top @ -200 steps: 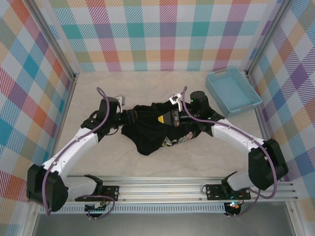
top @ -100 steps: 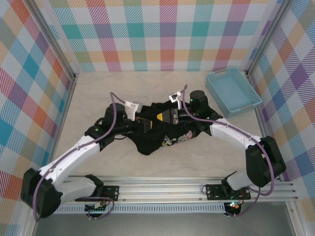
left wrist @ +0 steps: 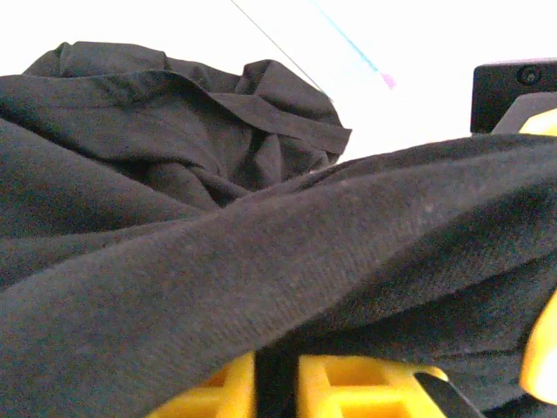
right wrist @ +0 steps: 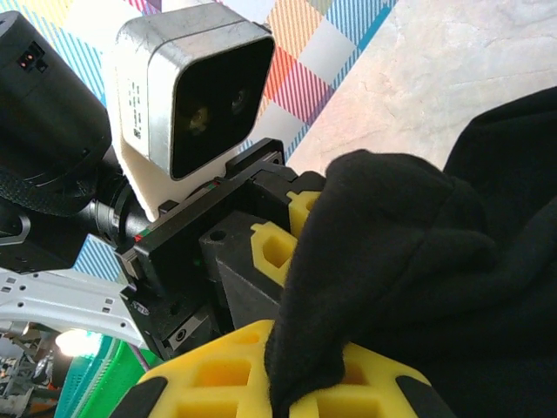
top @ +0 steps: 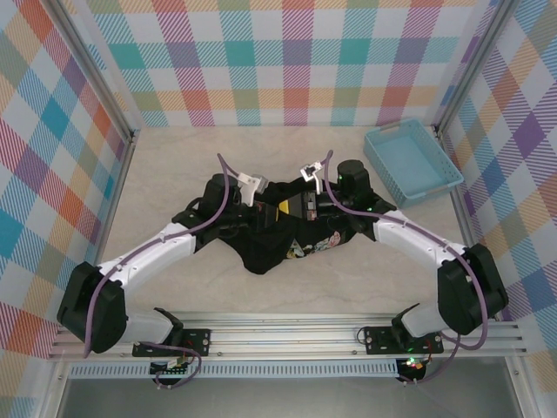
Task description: Fold the inside-out t-shirt
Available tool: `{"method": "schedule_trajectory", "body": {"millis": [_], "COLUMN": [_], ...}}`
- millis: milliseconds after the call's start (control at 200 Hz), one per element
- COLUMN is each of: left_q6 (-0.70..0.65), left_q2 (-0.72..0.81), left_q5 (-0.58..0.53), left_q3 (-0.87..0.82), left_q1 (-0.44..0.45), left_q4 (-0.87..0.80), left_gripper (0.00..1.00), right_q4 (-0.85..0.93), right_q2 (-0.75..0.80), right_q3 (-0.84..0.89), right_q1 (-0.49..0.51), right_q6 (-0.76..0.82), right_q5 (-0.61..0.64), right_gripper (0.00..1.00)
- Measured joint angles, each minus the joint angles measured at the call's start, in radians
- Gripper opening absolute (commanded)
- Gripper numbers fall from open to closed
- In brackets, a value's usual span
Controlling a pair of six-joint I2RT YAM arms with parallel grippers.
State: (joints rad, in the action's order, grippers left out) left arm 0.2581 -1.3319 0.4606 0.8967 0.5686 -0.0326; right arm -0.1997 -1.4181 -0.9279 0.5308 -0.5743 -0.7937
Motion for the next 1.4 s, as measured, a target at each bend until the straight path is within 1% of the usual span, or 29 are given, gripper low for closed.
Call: {"method": "schedule_trajectory", "body": {"millis": [50, 105, 170, 195, 270, 365, 420, 490, 560, 580, 605, 625, 680, 790, 865, 940, 995, 1025, 1045, 1110, 1140, 1190, 1270, 1330, 1400], "left_q6": [0.006, 0.006, 0.018, 0.026, 0.066, 0.155, 0.224, 0.308, 0.375, 0.387, 0.404, 0.412, 0.434, 0.461, 0.471, 0.48, 0.483, 0.483, 0.483, 0.483, 0.483, 0.482, 0.478, 0.475, 0.47], "left_q2": [0.002, 0.013, 0.047, 0.062, 0.12, 0.162, 0.17, 0.17, 0.161, 0.158, 0.153, 0.149, 0.14, 0.119, 0.109, 0.109, 0.109, 0.109, 0.109, 0.109, 0.109, 0.109, 0.11, 0.111, 0.111], "left_q5": [0.004, 0.012, 0.029, 0.037, 0.066, 0.114, 0.148, 0.183, 0.204, 0.206, 0.21, 0.211, 0.212, 0.212, 0.212, 0.212, 0.212, 0.213, 0.214, 0.218, 0.219, 0.217, 0.199, 0.175, 0.143], "left_q3": [0.005, 0.006, 0.006, 0.006, 0.016, 0.05, 0.061, 0.063, 0.063, 0.063, 0.063, 0.064, 0.064, 0.068, 0.07, 0.07, 0.07, 0.07, 0.07, 0.07, 0.07, 0.07, 0.07, 0.07, 0.07], "left_q1": [0.0, 0.0, 0.0, 0.0, 0.0, -0.016, -0.029, -0.052, -0.068, -0.068, -0.07, -0.07, -0.07, -0.07, -0.07, -0.07, -0.07, -0.07, -0.07, -0.07, -0.07, -0.074, -0.082, -0.097, -0.119], "left_q4": [0.002, -0.001, -0.022, -0.029, -0.056, -0.081, -0.079, -0.068, -0.068, -0.068, -0.068, -0.068, -0.068, -0.069, -0.069, -0.069, -0.069, -0.069, -0.069, -0.069, -0.069, -0.071, -0.077, -0.086, -0.097], "left_gripper": [0.0, 0.0, 0.0, 0.0, 0.0, 0.0, 0.0, 0.0, 0.0, 0.0, 0.0, 0.0, 0.0, 0.0, 0.0, 0.0, 0.0, 0.0, 0.0, 0.0, 0.0, 0.0, 0.0, 0.0, 0.0], "right_q4": [0.021, 0.068, 0.134, 0.159, 0.225, 0.301, 0.346, 0.397, 0.418, 0.42, 0.423, 0.424, 0.425, 0.409, 0.388, 0.351, 0.327, 0.314, 0.308, 0.298, 0.296, 0.293, 0.291, 0.282, 0.247], "right_q2": [0.01, 0.027, 0.049, 0.056, 0.068, 0.067, 0.064, 0.066, 0.087, 0.099, 0.118, 0.14, 0.206, 0.317, 0.318, 0.276, 0.232, 0.208, 0.193, 0.138, 0.116, 0.096, 0.1, 0.122, 0.161], "right_q3": [0.0, -0.002, -0.006, -0.01, -0.031, -0.084, -0.113, -0.143, -0.137, -0.129, -0.113, -0.097, -0.047, 0.03, 0.038, 0.038, 0.038, 0.038, 0.037, 0.027, 0.019, 0.013, 0.014, 0.022, 0.048], "right_q1": [-0.004, -0.007, -0.008, -0.006, 0.015, 0.078, 0.109, 0.129, 0.138, 0.142, 0.145, 0.147, 0.161, 0.211, 0.245, 0.273, 0.286, 0.289, 0.289, 0.289, 0.289, 0.288, 0.271, 0.248, 0.211], "right_q6": [0.019, 0.053, 0.104, 0.123, 0.197, 0.294, 0.323, 0.367, 0.406, 0.414, 0.432, 0.441, 0.466, 0.494, 0.503, 0.508, 0.507, 0.505, 0.504, 0.499, 0.5, 0.505, 0.494, 0.484, 0.465], "right_q5": [0.018, 0.06, 0.145, 0.179, 0.296, 0.475, 0.574, 0.693, 0.771, 0.78, 0.793, 0.795, 0.789, 0.732, 0.707, 0.695, 0.692, 0.694, 0.697, 0.712, 0.72, 0.723, 0.69, 0.618, 0.512], "right_gripper": [0.0, 0.0, 0.03, 0.05, 0.17, 0.34, 0.4, 0.44, 0.49, 0.51, 0.56, 0.57, 0.58, 0.59, 0.61, 0.62, 0.6, 0.57, 0.51, 0.29, 0.22, 0.14, 0.06, 0.0, 0.0]}}
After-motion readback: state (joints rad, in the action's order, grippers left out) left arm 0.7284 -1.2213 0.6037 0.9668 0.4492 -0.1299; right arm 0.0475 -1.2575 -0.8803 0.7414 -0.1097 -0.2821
